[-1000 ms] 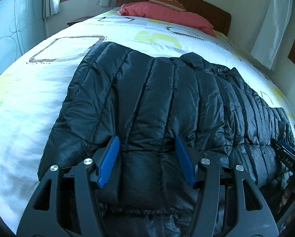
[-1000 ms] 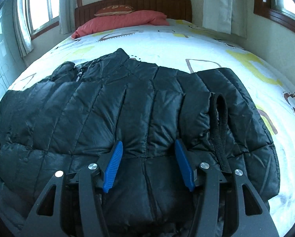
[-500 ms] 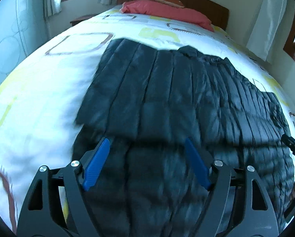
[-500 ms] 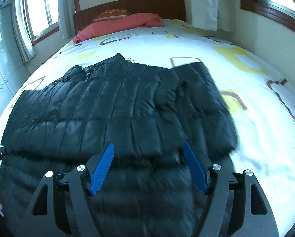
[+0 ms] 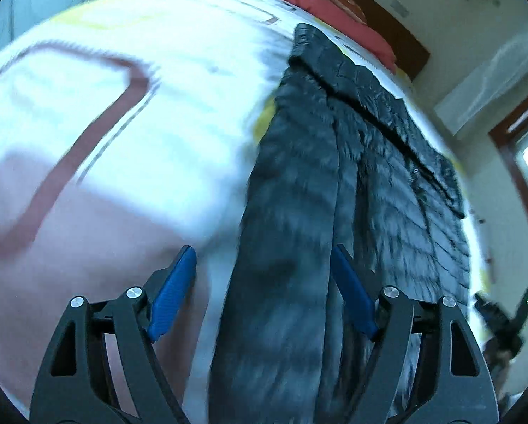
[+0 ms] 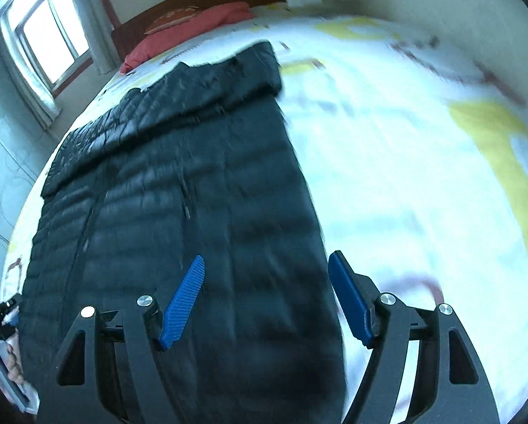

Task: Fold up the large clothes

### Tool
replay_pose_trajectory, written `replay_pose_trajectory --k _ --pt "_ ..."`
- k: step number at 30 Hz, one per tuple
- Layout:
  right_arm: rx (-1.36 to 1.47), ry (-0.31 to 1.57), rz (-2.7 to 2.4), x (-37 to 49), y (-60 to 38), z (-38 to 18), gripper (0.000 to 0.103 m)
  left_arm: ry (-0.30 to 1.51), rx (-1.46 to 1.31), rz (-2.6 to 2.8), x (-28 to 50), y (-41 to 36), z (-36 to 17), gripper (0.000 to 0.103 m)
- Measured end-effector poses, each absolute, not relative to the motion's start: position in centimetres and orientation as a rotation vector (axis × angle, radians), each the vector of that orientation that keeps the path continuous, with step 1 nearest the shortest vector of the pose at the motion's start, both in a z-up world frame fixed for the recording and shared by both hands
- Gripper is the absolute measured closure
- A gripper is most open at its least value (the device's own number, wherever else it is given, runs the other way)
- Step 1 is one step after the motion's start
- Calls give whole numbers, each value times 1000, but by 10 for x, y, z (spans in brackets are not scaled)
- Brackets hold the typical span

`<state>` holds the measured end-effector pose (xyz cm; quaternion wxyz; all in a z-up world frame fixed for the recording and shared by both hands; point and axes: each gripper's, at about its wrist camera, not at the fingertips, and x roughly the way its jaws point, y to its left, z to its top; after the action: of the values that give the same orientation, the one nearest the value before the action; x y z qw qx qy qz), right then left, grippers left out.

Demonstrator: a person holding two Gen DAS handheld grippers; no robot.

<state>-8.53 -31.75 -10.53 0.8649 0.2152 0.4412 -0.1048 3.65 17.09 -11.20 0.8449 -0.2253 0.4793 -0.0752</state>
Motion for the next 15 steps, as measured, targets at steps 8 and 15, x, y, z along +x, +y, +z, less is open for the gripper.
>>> replay_pose_trajectory --k 8,15 --pt "540 948 -185 -142 -309 -129 31 1027 -624 -302 -24 169 -120 25" --pt "597 933 -45 -164 -286 -130 32 1002 -729 -358 -28 157 -126 25"
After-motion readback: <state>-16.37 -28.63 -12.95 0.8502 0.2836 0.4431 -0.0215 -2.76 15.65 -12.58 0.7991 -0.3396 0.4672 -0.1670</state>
